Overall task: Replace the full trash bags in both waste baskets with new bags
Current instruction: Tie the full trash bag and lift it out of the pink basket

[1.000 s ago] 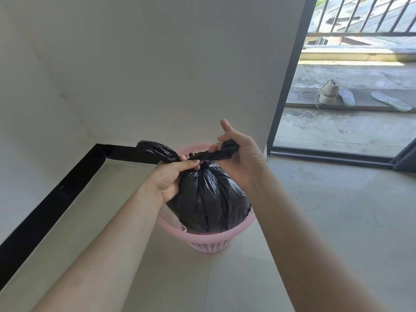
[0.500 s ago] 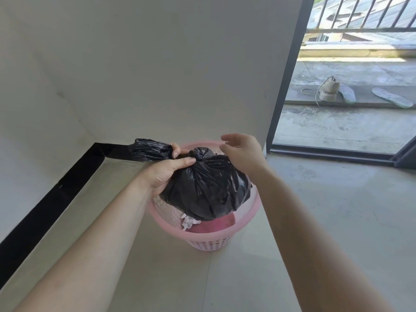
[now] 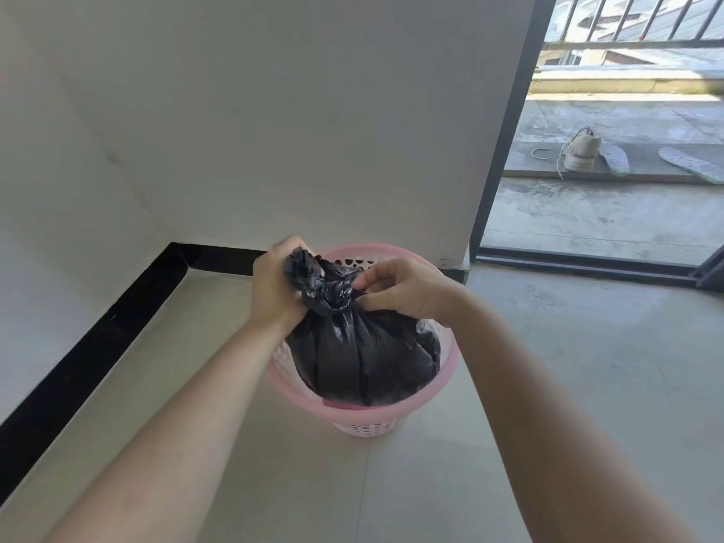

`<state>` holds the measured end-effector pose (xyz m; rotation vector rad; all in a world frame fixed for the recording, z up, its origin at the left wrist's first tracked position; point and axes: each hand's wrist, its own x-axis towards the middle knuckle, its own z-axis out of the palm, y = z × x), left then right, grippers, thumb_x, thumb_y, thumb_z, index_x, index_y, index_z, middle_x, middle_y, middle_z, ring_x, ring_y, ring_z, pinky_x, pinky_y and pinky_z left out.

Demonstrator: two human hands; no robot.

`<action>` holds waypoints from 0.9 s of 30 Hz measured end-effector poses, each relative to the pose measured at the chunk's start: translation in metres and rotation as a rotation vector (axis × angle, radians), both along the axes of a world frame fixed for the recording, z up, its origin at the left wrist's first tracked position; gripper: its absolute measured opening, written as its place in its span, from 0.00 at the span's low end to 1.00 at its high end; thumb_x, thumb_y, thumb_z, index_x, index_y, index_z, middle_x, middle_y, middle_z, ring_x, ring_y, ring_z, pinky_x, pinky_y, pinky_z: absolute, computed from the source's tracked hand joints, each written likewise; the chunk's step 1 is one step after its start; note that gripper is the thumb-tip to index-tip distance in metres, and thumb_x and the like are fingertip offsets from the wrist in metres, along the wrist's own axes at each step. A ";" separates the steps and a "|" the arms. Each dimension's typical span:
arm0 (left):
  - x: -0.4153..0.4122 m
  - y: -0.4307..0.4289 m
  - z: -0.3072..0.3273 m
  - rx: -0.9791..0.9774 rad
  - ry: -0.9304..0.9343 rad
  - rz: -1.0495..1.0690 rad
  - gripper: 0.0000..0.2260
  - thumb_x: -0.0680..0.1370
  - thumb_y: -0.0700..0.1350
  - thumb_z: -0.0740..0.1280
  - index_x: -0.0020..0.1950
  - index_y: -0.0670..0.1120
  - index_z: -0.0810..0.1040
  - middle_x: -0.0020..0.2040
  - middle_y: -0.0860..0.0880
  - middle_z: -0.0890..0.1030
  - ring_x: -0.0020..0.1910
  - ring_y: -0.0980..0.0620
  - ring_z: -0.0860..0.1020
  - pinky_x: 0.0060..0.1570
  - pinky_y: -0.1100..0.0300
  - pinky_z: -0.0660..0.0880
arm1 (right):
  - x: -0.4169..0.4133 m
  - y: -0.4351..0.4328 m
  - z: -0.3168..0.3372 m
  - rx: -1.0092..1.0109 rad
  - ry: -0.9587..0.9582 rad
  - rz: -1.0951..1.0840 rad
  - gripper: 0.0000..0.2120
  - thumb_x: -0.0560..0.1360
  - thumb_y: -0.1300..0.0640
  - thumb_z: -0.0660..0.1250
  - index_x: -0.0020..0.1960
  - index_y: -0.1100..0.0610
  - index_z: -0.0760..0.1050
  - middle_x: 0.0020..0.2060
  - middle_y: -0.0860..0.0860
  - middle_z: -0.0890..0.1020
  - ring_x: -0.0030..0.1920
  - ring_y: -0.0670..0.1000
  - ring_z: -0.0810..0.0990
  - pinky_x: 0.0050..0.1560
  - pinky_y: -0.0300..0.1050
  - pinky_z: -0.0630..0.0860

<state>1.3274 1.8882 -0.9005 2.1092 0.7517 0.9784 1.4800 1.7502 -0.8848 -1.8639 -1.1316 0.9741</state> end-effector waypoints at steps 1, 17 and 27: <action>0.001 -0.003 -0.003 0.007 -0.007 0.045 0.15 0.67 0.32 0.69 0.36 0.52 0.71 0.33 0.51 0.74 0.33 0.49 0.71 0.36 0.56 0.70 | -0.001 0.001 -0.001 -0.011 -0.032 0.009 0.08 0.70 0.56 0.76 0.44 0.45 0.81 0.36 0.41 0.81 0.38 0.41 0.79 0.47 0.37 0.76; 0.010 -0.016 0.011 -1.132 -0.221 -0.207 0.13 0.79 0.33 0.58 0.53 0.44 0.80 0.45 0.45 0.83 0.38 0.51 0.82 0.35 0.63 0.79 | -0.003 0.000 -0.017 0.136 -0.068 -0.146 0.10 0.69 0.66 0.73 0.44 0.53 0.80 0.30 0.44 0.78 0.27 0.41 0.73 0.32 0.31 0.71; 0.013 -0.017 -0.011 -1.057 -0.321 -0.147 0.07 0.77 0.38 0.69 0.49 0.50 0.80 0.53 0.45 0.83 0.52 0.47 0.81 0.54 0.53 0.80 | 0.000 -0.004 -0.010 -0.089 0.062 0.130 0.13 0.71 0.56 0.71 0.49 0.39 0.86 0.52 0.40 0.86 0.58 0.42 0.80 0.69 0.43 0.71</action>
